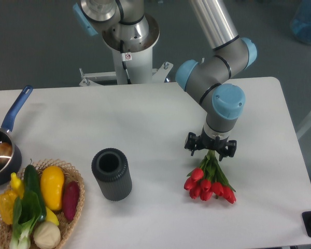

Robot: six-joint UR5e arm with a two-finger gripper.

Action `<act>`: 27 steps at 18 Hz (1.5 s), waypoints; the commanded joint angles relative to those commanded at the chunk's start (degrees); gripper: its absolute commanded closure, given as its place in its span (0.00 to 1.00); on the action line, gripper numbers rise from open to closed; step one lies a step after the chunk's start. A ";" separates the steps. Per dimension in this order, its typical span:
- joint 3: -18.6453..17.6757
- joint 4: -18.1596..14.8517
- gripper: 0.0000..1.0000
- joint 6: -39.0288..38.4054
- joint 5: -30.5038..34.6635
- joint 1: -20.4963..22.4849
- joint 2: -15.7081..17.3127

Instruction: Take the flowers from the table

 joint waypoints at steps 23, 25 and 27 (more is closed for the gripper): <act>6.58 1.23 1.00 -4.66 -1.31 1.23 3.51; 7.73 1.15 1.00 -4.92 -4.73 3.15 4.74; 8.78 1.06 1.00 -5.10 -7.29 4.22 5.01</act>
